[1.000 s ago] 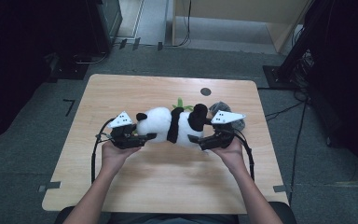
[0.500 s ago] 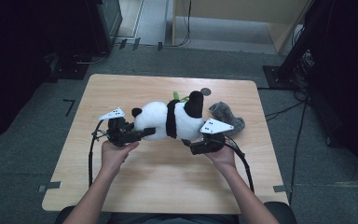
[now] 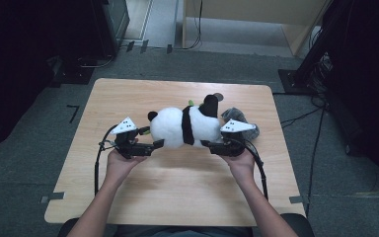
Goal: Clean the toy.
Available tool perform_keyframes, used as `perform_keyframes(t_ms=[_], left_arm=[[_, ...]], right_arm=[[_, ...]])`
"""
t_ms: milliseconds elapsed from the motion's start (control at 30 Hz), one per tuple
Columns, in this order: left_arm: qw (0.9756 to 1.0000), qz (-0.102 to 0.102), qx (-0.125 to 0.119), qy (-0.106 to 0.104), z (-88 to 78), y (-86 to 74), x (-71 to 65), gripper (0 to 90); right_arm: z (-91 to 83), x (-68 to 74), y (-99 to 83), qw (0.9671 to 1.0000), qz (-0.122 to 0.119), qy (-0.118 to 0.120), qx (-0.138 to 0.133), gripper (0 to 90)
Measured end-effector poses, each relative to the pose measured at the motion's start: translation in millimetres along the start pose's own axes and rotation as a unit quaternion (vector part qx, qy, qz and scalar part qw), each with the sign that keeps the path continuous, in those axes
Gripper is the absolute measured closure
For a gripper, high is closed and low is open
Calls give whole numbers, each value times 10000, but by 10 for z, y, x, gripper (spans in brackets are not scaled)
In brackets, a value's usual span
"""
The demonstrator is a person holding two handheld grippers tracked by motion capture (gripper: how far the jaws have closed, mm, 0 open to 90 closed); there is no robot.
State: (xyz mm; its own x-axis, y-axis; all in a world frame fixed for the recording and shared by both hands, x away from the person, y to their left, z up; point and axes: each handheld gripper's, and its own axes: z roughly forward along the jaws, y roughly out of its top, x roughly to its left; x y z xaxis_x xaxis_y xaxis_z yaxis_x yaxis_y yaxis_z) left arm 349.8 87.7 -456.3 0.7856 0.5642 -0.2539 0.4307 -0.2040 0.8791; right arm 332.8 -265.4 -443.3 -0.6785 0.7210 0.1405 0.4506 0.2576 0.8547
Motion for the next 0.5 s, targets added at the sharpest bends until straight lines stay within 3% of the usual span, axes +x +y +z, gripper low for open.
perform_keyframes(t_ms=[33,133,233,333,400,500], left_arm=[[10000,2,12,-35,5,-21,7,164],[9999,21,116,-52,68,-86,14,170],[9998,92,134,-137,168,-115,-33,170],[9989,223,364,189,248,-108,-121,179],[9989,119,396,208,236,-106,-117,254],[9992,140,284,241,170,-72,-142,410]], right_arm=[[-19,-30,2,9999,145,17,-6,441],[-52,-51,13,9997,238,49,-50,440],[-41,-23,25,9984,440,346,-3,434],[0,63,35,9987,309,399,81,411],[7,107,38,9995,90,299,103,395],[20,112,37,9993,10,351,147,346]])
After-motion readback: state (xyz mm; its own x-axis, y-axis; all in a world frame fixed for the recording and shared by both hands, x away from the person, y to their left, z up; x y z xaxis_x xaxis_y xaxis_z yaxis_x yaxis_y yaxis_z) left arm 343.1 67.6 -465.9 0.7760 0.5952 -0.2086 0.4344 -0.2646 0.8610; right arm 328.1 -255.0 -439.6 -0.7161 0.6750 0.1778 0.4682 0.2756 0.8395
